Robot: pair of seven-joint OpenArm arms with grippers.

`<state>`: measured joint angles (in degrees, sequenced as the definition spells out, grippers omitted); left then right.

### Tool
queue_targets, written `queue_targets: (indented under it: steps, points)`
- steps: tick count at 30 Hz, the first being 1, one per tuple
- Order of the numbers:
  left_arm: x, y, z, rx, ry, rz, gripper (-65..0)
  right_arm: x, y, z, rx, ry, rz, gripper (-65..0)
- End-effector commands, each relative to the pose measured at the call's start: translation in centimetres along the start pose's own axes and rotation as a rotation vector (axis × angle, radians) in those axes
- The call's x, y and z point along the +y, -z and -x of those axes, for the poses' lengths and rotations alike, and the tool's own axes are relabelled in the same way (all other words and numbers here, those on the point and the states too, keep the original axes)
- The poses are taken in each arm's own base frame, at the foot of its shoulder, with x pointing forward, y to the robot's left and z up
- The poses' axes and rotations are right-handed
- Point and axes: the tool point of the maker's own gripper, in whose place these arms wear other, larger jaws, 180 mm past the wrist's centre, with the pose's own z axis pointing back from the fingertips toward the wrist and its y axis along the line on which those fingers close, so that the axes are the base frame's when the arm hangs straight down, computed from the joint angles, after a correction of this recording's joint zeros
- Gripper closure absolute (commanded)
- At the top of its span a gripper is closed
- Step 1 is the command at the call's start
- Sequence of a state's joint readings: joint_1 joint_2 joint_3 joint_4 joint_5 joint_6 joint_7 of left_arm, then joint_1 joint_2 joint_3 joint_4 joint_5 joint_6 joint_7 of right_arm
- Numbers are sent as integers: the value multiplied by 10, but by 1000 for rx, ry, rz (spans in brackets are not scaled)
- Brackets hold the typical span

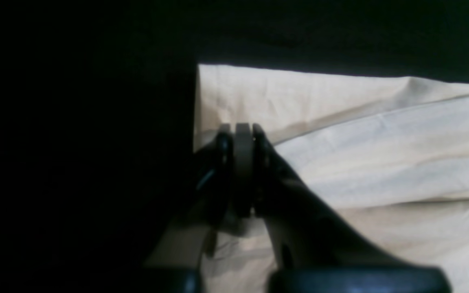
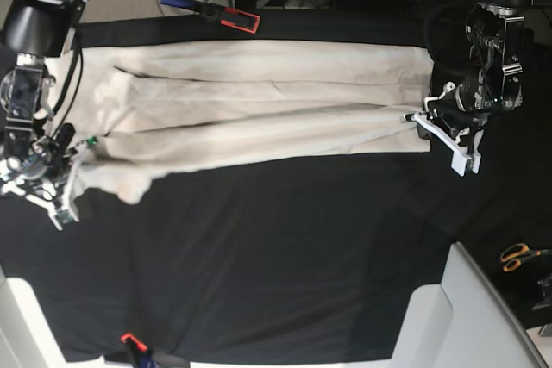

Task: Fold the T-shirt properly
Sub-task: 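Grasp the strip corners with both grippers and lift them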

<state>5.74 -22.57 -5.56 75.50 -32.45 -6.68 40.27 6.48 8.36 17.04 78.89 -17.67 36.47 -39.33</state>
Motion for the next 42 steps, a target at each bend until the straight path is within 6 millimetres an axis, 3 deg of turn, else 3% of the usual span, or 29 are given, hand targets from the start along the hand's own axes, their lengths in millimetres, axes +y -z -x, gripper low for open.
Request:
queue_targets:
  steps: [1,9,16,23,26,38,42]
  points:
    - [4,-5,-18,-45,17,-7,0,-13,-10,-8,-29,-7,40,-6]
    - [-3,-3,-13,-26,50,7,0,-16,-41,28,79,-45,109,-6]
    - [-23,3,-6,-10,227,-39,0,7,-58,49,133,-43,101,-6]
    - [-36,-2,-15,-49,277,-44,0,25,-60,70,175,-44,69,-6]
    - [-35,-4,-8,-38,287,-48,0,22,-62,84,198,-12,76,-6]
    - [-29,-7,17,12,294,-53,0,30,-60,95,222,-1,56,-6]
    - [-26,-8,18,17,311,-58,0,35,-53,106,254,9,30,-6]
